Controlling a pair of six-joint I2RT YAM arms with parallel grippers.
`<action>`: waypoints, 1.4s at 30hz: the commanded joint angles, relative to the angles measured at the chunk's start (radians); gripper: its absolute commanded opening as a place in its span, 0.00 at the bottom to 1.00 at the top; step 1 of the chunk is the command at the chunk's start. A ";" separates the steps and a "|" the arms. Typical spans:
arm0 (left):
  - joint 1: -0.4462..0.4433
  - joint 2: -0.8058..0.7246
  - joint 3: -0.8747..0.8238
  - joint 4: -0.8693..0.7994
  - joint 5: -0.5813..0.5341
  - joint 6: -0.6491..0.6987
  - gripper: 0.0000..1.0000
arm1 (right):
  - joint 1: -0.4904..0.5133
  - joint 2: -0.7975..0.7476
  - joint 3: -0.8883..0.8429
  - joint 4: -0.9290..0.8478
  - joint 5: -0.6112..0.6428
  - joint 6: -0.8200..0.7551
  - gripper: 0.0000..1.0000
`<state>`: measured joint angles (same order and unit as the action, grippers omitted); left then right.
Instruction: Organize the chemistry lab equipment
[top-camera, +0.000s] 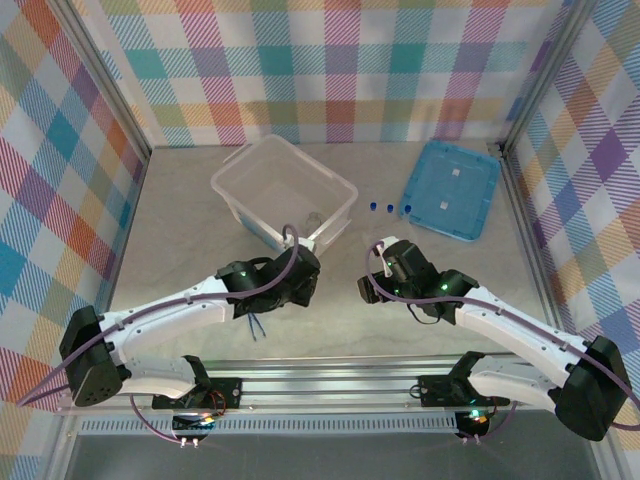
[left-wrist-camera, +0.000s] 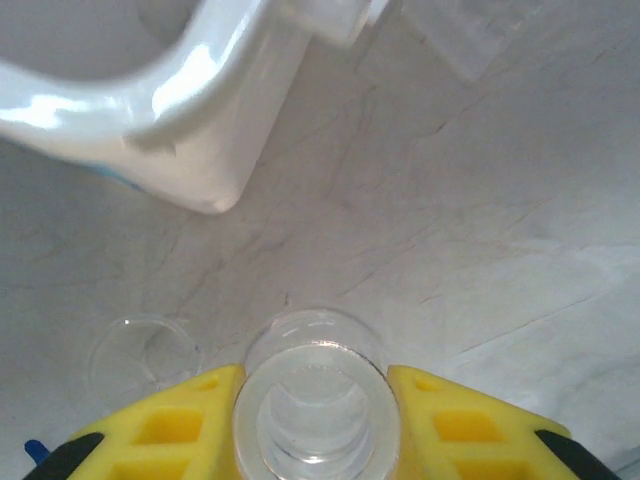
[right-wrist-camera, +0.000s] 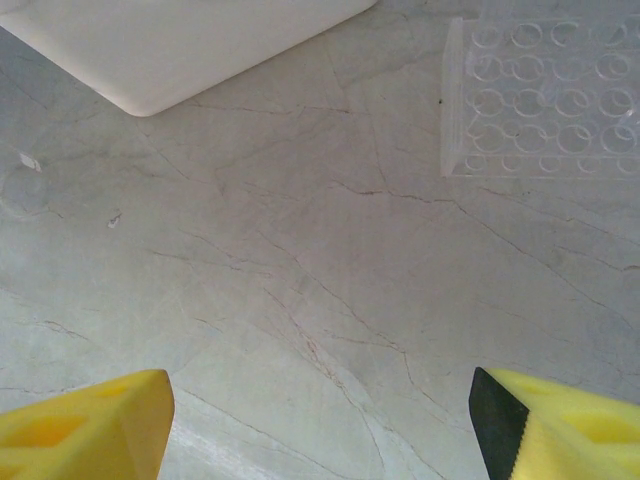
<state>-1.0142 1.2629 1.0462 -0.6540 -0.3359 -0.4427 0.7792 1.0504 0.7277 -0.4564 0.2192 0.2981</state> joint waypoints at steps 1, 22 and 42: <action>-0.013 -0.025 0.090 -0.061 -0.029 0.047 0.31 | 0.005 -0.016 0.010 0.007 0.014 0.002 0.79; 0.229 0.145 0.490 -0.044 0.026 0.277 0.32 | 0.004 -0.050 0.002 0.000 0.014 0.009 0.79; 0.496 0.539 0.642 0.126 0.119 0.285 0.31 | 0.000 0.023 0.092 -0.073 0.017 0.021 0.81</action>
<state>-0.5385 1.7645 1.6360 -0.5739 -0.2459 -0.1524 0.7792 1.0672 0.7700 -0.5026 0.2268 0.3054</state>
